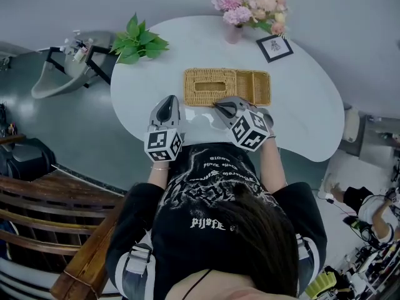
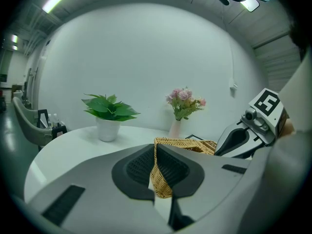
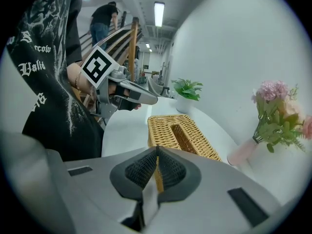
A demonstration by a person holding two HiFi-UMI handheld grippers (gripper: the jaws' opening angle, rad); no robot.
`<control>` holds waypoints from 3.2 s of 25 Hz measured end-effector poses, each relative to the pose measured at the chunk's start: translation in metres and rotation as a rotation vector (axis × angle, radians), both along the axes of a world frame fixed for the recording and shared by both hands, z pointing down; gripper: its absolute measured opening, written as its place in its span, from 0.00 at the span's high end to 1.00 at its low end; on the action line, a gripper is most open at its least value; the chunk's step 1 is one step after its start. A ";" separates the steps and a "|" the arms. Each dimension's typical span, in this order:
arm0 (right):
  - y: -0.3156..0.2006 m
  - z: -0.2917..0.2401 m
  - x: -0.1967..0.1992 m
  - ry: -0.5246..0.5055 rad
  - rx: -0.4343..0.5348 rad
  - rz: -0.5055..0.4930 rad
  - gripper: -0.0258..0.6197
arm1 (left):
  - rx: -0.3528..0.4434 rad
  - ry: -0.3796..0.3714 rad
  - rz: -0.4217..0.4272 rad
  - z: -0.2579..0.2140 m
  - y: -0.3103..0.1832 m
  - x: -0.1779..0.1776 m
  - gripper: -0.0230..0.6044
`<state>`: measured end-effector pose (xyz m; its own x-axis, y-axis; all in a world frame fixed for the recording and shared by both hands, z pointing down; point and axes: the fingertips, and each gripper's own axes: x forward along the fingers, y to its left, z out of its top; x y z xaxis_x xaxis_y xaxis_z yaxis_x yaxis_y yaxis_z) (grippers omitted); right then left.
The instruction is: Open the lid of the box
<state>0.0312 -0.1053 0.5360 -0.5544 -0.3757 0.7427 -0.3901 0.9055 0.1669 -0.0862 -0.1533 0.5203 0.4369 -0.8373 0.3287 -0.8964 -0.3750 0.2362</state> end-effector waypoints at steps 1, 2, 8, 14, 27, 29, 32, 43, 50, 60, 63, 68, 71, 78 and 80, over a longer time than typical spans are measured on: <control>0.000 -0.001 0.000 0.004 0.001 -0.005 0.91 | -0.001 0.001 -0.001 0.000 0.000 0.000 0.92; -0.001 -0.002 0.000 0.007 0.004 -0.011 0.91 | -0.001 0.001 0.000 0.000 -0.001 0.000 0.92; -0.006 -0.020 -0.003 0.015 0.083 -0.065 0.91 | -0.006 0.002 0.008 0.002 -0.003 -0.001 0.92; -0.014 -0.032 0.000 0.028 0.135 -0.070 0.91 | -0.018 0.056 0.009 0.003 -0.007 0.003 0.92; -0.038 -0.076 0.010 0.045 0.261 -0.078 0.91 | -0.024 0.048 -0.002 0.008 -0.013 0.005 0.92; -0.045 -0.082 0.010 0.032 0.276 -0.072 0.91 | -0.024 0.047 -0.005 0.009 -0.013 0.005 0.92; -0.056 -0.091 0.008 0.040 0.307 -0.070 0.91 | -0.027 0.053 -0.008 0.010 -0.013 0.004 0.92; -0.096 -0.116 0.007 0.085 0.414 -0.098 0.91 | -0.034 0.056 -0.033 0.013 -0.017 0.001 0.92; -0.117 -0.118 0.014 0.118 0.454 -0.089 0.91 | -0.041 0.050 -0.042 0.015 -0.020 0.001 0.92; -0.157 -0.119 0.022 0.187 0.484 -0.123 0.91 | -0.052 0.033 -0.048 0.015 -0.025 -0.003 0.92; -0.167 -0.116 0.022 0.196 0.479 -0.139 0.91 | -0.062 0.027 -0.055 0.018 -0.025 -0.004 0.92; -0.186 -0.110 0.024 0.178 0.469 -0.115 0.91 | -0.077 0.023 -0.068 0.022 -0.030 -0.006 0.92; -0.196 -0.106 0.026 0.169 0.458 -0.092 0.91 | -0.084 0.020 -0.071 0.023 -0.032 -0.005 0.92; -0.216 -0.092 0.027 0.179 0.442 -0.062 0.91 | -0.098 0.012 -0.077 0.029 -0.038 -0.004 0.92; -0.220 -0.088 0.028 0.180 0.440 -0.039 0.91 | -0.104 0.010 -0.075 0.030 -0.040 -0.003 0.92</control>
<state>0.0588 -0.3252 0.4480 -0.4518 -0.6576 0.6029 -0.2871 0.7470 0.5996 -0.0894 -0.1930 0.5500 0.3781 -0.8293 0.4116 -0.9184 -0.2800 0.2796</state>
